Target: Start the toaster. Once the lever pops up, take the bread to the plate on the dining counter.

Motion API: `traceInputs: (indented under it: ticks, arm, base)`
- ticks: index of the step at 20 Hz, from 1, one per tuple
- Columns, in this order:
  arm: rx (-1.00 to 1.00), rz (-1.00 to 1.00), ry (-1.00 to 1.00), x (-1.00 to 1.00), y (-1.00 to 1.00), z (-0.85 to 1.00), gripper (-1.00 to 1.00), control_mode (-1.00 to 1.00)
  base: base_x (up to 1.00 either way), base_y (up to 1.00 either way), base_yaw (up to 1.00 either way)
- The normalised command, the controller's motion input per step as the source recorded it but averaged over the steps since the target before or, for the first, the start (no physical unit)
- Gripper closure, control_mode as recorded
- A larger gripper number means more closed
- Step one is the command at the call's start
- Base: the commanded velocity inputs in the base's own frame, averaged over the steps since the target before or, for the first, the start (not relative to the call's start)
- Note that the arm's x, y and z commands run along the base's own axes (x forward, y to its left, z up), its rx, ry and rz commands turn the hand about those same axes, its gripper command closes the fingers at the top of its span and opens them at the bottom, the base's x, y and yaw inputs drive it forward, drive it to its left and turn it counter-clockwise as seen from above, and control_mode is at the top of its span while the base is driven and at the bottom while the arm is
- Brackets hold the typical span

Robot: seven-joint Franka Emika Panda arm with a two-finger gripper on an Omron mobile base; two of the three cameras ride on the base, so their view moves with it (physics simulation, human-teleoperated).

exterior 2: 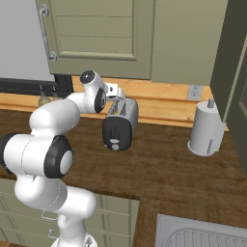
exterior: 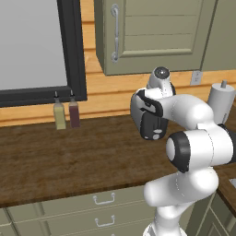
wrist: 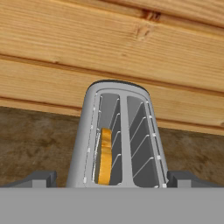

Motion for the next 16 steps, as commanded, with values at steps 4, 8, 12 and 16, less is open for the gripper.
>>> traceInputs:
  ticks: [4,8,12,16]
  arm:
    - [0.0,0.0,0.0,0.0,0.0,0.0,-1.0,-1.0]
    - [0.0,0.0,0.0,0.0,0.0,0.0,-1.0,-1.0]
    - [0.0,0.0,0.0,0.0,0.0,0.0,-1.0,-1.0]
    - [0.0,0.0,0.0,0.0,0.0,0.0,-1.0,-1.0]
  base:
    - [0.0,0.0,0.0]
    - [0.0,0.0,0.0]
    - [0.0,0.0,0.0]
    - [0.0,0.0,0.0]
